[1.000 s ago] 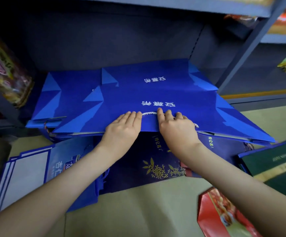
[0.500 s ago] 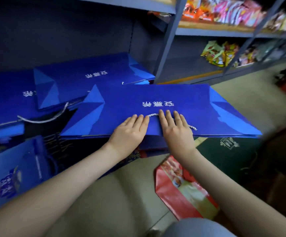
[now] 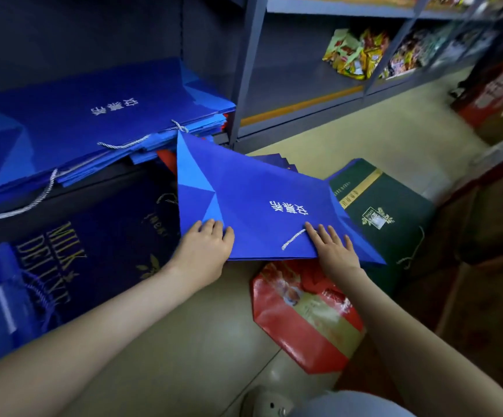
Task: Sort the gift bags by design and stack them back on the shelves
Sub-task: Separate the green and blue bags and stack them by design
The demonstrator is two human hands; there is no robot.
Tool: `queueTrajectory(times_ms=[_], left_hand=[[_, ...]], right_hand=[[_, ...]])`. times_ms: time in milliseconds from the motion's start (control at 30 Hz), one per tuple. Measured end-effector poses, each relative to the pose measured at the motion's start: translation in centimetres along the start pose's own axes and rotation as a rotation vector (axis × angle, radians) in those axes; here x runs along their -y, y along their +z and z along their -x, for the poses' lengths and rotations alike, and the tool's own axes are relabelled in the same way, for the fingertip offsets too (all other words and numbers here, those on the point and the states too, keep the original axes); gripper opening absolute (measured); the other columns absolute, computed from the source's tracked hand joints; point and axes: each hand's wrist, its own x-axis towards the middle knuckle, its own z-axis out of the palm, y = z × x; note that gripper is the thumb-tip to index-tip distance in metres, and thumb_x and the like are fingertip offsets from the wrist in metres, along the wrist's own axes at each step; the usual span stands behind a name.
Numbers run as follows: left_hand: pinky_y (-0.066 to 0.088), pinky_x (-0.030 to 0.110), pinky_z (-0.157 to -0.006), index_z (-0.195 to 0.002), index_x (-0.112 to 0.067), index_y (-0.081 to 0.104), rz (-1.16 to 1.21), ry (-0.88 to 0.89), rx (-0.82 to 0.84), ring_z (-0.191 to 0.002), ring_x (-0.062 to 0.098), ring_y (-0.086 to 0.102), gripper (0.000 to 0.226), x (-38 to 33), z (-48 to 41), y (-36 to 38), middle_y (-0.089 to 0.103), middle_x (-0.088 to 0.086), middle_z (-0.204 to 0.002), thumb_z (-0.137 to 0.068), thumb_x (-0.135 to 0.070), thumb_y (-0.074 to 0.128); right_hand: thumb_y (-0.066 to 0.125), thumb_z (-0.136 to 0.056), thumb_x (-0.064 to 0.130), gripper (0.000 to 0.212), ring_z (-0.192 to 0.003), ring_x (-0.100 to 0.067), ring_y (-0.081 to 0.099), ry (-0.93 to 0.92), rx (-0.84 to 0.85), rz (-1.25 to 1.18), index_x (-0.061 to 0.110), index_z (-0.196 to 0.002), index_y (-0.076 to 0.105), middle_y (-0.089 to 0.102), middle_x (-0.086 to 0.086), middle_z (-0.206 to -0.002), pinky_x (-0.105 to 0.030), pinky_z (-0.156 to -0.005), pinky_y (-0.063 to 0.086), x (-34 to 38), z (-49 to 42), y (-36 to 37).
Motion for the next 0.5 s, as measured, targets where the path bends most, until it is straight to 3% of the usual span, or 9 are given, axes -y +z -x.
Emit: queueTrajectory(times_ms=[67,133,200,233,300,367,433,500], left_hand=[[0.041,0.039,-0.097,-0.139,-0.004,0.037,-0.015,-0.034,0.036,-0.122,0.035,0.047,0.064,-0.3,0.0,0.6,0.049,0.022,-0.131,-0.083,-0.024,0.058],[0.050,0.035,-0.078,-0.135,-0.001,0.042,0.010,-0.069,0.120,-0.108,0.034,0.056,0.060,-0.4,-0.2,1.1,0.057,0.021,-0.120,-0.081,-0.021,0.058],[0.047,0.027,-0.043,-0.105,0.006,0.066,-0.015,0.019,0.164,-0.070,0.030,0.064,0.058,-0.7,-0.9,1.9,0.065,0.020,-0.080,-0.052,-0.016,0.078],[0.041,0.022,-0.036,-0.088,0.005,0.071,-0.030,0.077,0.096,-0.056,0.028,0.061,0.049,-1.1,-1.4,2.7,0.063,0.017,-0.064,-0.043,-0.010,0.079],[0.035,0.018,-0.035,-0.070,-0.002,0.070,-0.050,0.156,-0.081,-0.047,0.022,0.056,0.016,-1.8,-2.9,3.0,0.057,0.009,-0.053,-0.055,-0.007,0.066],[0.034,0.018,-0.035,-0.059,-0.012,0.061,0.014,0.233,-0.202,-0.043,0.017,0.054,0.022,-2.6,-4.7,2.3,0.052,0.002,-0.049,-0.066,-0.003,0.042],[0.035,0.019,-0.034,-0.058,-0.013,0.057,0.102,0.297,-0.281,-0.042,0.017,0.053,0.027,-3.0,-6.5,1.7,0.050,0.001,-0.048,-0.064,-0.002,0.033],[0.042,0.022,-0.037,-0.064,-0.011,0.060,0.172,0.419,-0.347,-0.048,0.019,0.057,0.027,-3.2,-8.0,2.4,0.055,0.002,-0.054,-0.067,-0.002,0.035]], right_hand=[[0.035,-0.100,0.006,0.077,-0.148,-0.025,-0.002,0.094,0.024,-0.046,0.029,-0.150,-0.019,-0.001,-0.003,-0.161,-0.050,-0.116,0.012,-1.4,-0.2,0.9],[0.034,-0.099,0.007,0.077,-0.147,-0.028,-0.005,0.180,0.098,-0.044,0.026,-0.149,-0.021,-0.005,-0.006,-0.161,-0.054,-0.116,0.011,-2.4,-0.7,1.1],[0.050,-0.094,0.020,0.089,-0.146,-0.030,-0.012,0.169,0.252,-0.029,0.026,-0.149,-0.020,-0.013,-0.009,-0.160,-0.055,-0.116,0.004,-2.1,-1.4,0.3],[0.060,-0.089,0.031,0.099,-0.146,-0.030,-0.014,0.097,0.346,-0.025,0.028,-0.150,-0.017,-0.016,-0.010,-0.159,-0.054,-0.116,0.002,-1.4,-1.6,-0.8],[0.069,-0.081,0.043,0.110,-0.147,-0.024,-0.011,-0.111,0.535,-0.145,0.032,-0.150,-0.015,-0.014,-0.006,-0.160,-0.048,-0.117,0.004,0.8,-1.7,-3.9],[0.070,-0.080,0.047,0.111,-0.147,-0.013,-0.005,-0.251,0.637,-0.448,0.037,-0.149,-0.016,-0.002,0.001,-0.161,-0.039,-0.119,0.009,3.6,-1.1,-6.8],[0.069,-0.080,0.050,0.110,-0.147,-0.011,-0.002,-0.281,0.566,-0.620,0.037,-0.149,-0.016,0.010,0.003,-0.159,-0.040,-0.119,0.011,5.9,-1.0,-7.3],[0.063,-0.088,0.042,0.100,-0.147,-0.018,0.006,-0.235,0.361,-0.527,0.028,-0.151,-0.013,0.013,0.000,-0.159,-0.051,-0.116,0.014,6.6,-1.5,-5.8]])
